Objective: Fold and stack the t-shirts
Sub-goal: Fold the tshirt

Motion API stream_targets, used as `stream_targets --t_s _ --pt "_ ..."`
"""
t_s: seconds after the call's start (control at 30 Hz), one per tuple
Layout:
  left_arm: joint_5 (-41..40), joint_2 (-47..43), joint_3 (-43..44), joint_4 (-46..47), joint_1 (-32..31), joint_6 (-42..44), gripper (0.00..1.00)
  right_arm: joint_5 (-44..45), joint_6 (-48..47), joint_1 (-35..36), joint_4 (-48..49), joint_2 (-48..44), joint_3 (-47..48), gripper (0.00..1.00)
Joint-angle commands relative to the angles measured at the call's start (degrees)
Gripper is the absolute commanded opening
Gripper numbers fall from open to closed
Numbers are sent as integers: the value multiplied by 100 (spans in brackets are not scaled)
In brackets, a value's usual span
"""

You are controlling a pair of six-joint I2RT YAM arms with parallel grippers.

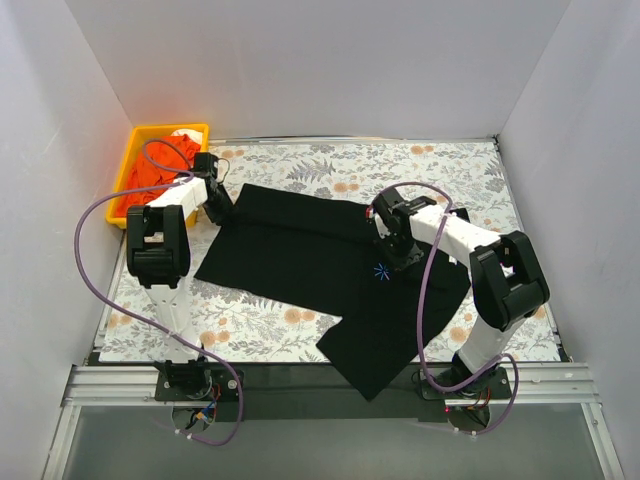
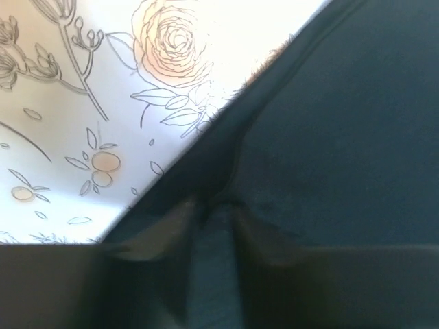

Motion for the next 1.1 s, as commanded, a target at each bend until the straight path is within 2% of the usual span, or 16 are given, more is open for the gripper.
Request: stream_targets --t_s 0.0,0.07,0.13,0.2,0.33,0.47,0.6,0.63,0.8,1.07 --pt "-464 -309 -31 -135 36 -191 29 -210 126 -136 61 -17 475 30" --pt "-551 -511 101 -109 36 -218 48 -280 196 -461 131 -52 792 37" --pt "-613 -712 259 -65 36 -235 57 -377 301 -951 254 -113 1037 39" --pt "-622 -845 321 102 27 -262 59 -666 626 -1348 621 -193 1065 39" --pt "-297 -934 470 480 -17 -235 62 -1273 1347 -2664 1562 -465 706 43" --pt "178 -653 698 761 -236 -104 61 -1625 1875 -3537 2415 -465 292 43" --pt "353 -240 875 1034 -482 81 51 -2038 2174 -4187 3154 -290 -24 43" --pt "441 -161 910 1139 -509 90 47 -2108 2261 -4267 3425 -237 -42 43" --pt "512 278 1033 1438 -623 116 41 -2469 2368 -4470 3796 289 63 42" --pt "486 929 1226 1623 -676 116 36 -2679 2411 -4479 4122 967 327 40"
